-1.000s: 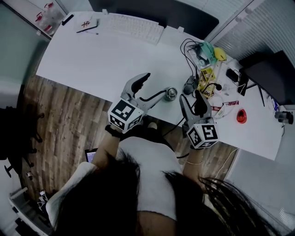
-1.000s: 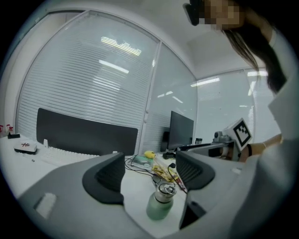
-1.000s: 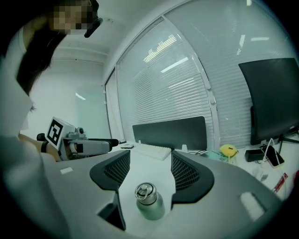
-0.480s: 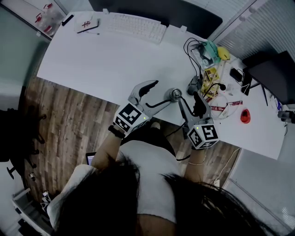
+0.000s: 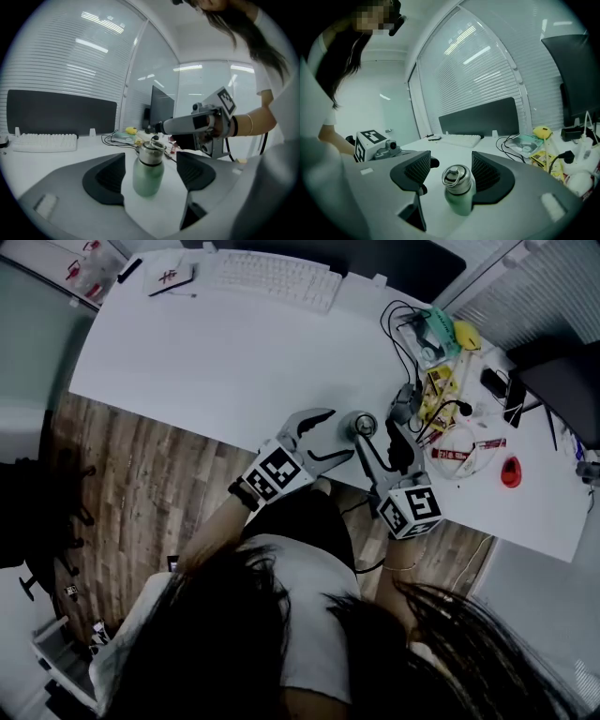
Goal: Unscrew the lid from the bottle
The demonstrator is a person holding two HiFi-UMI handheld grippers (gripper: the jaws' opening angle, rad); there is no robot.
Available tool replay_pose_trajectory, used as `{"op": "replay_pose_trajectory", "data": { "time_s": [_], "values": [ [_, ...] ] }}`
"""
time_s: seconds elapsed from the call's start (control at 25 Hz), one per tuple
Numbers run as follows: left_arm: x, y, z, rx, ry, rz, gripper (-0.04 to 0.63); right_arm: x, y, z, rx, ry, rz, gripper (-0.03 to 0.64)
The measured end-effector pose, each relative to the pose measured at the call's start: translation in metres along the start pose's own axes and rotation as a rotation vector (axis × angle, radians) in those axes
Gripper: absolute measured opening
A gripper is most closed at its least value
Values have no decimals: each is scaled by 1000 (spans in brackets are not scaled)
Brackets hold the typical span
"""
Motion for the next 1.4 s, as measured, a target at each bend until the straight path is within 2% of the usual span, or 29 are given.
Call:
{"op": "replay_pose_trajectory", "data": {
  "time_s": [0.4, 0.88, 1.12, 1.4],
  "values": [
    [-13, -34, 32, -71, -45, 90, 368, 7, -17, 27, -37, 11, -7, 247],
    [-23, -48, 38, -104, -64, 143, 348, 8, -28, 35, -35, 102, -47, 244],
    [-28, -48, 36, -143, -87, 222, 344, 15, -30, 33, -75, 123, -177, 242],
    [-37, -52, 30, -240, -151, 395, 342, 27, -37, 28, -150, 220, -461, 242]
  ]
}}
Point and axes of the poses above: the fingertips, and each gripper's own axes: y backward along the fingers, x to its right, z out of its underside, the point moved 7 cm from there along y, backward along the fingers, and after that the axes turned 6 degrees about z, right-handed, at the moved point
